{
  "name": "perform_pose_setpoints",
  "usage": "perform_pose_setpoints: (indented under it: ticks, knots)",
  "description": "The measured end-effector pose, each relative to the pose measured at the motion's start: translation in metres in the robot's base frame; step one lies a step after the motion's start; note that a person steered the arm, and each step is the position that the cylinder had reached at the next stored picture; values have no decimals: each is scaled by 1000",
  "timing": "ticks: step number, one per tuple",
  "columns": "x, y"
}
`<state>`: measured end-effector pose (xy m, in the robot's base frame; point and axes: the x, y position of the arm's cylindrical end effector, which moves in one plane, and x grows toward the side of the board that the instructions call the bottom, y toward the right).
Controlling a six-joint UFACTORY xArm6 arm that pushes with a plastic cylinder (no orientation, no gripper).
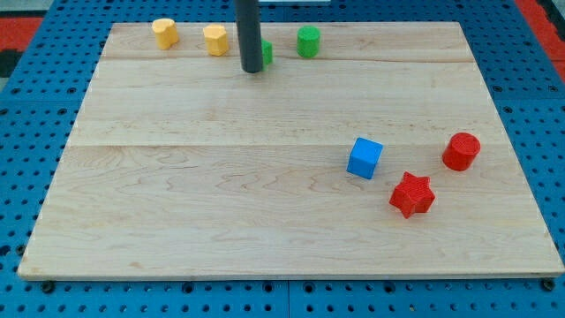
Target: Move green circle to the top right of the green star
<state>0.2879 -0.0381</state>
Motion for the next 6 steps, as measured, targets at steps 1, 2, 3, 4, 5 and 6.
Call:
perform_pose_setpoints:
  ticks: [1, 2, 3, 4, 5, 6]
  knots:
    - [-21, 7]
    - [-33, 9]
    - [25, -2]
    - [50, 14]
    - [51, 29]
    - [51, 30]
